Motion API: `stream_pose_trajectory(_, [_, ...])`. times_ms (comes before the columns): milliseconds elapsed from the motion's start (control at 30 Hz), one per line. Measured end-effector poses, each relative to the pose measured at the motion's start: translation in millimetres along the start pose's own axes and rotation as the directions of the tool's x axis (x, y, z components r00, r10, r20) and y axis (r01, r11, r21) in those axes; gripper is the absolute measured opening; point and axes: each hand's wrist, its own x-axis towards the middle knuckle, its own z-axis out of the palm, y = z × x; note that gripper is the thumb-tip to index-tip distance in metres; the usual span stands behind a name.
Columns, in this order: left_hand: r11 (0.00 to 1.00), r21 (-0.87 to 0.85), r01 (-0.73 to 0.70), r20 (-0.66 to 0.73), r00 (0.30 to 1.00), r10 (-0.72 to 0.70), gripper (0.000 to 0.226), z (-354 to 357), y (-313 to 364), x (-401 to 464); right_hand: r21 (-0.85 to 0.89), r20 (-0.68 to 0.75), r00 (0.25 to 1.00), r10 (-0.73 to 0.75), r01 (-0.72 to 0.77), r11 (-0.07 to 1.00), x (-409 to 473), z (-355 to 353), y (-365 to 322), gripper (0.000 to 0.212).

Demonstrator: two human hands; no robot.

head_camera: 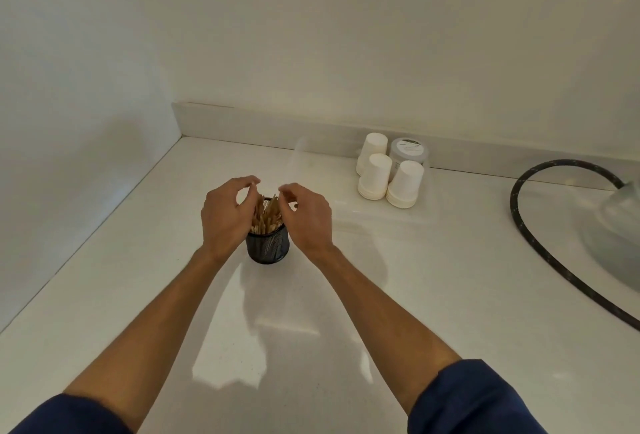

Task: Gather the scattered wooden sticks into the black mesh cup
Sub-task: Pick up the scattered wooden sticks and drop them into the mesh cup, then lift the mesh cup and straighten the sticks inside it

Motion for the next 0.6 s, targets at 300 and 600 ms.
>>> stream_pose_trajectory(300, [0.995, 0.013, 0.099, 0.021, 0.995, -0.1, 0.025, 2, -3, -7, 0.096, 0.156, 0.987, 0.05, -0.065, 0.993, -5, -5, 2, 0.036])
stream_pose_trajectory(600, [0.932, -0.128, 0.339, 0.042, 0.941, -0.336, 0.015, 14, 6, -9, 0.042, 0.411, 0.887, 0.213, -0.252, 0.967, -35, -1, 23, 0.117])
